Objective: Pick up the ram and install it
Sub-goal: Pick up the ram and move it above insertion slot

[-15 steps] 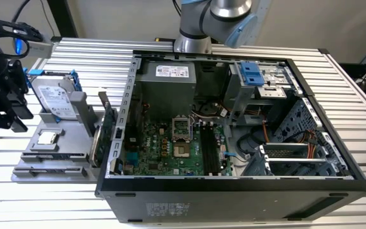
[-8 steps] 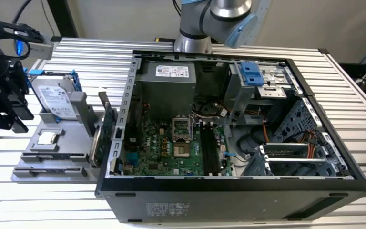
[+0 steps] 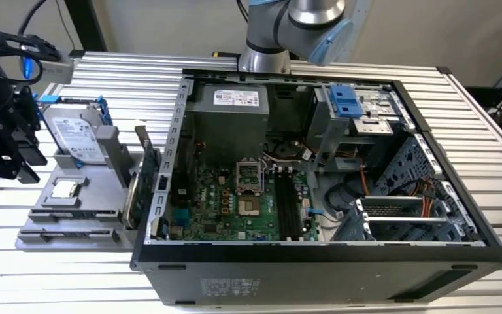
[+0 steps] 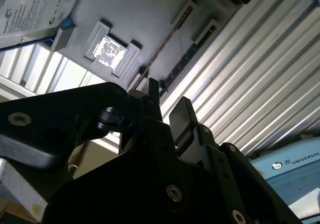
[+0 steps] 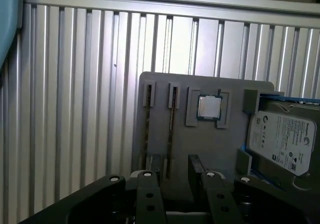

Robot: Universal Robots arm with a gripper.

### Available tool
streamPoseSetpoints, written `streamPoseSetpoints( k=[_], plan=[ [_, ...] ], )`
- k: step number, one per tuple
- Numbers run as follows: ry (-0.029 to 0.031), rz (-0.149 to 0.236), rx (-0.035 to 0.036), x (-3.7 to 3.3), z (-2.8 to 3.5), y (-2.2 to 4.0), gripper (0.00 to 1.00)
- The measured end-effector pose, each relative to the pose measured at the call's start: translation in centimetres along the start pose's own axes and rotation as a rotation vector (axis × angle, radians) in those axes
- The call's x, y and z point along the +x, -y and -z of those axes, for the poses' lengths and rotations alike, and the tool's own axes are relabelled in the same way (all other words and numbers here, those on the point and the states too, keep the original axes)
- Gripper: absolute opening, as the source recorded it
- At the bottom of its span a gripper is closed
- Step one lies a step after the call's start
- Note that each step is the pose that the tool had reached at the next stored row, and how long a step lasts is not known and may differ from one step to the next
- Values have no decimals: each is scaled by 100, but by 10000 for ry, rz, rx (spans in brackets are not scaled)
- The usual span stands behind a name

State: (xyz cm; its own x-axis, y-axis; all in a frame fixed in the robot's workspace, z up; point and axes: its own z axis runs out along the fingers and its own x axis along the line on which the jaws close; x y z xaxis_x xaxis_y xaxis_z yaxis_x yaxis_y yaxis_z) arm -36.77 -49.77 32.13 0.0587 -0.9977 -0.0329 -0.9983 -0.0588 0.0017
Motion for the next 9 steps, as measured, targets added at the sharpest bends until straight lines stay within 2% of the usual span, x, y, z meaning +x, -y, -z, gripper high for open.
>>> streamPoseSetpoints(
  k=[4, 9],
  plan=[
    [-3, 8, 51, 2, -60, -5, 100],
    [-14, -15, 59, 5, -149, -15, 100]
  ],
)
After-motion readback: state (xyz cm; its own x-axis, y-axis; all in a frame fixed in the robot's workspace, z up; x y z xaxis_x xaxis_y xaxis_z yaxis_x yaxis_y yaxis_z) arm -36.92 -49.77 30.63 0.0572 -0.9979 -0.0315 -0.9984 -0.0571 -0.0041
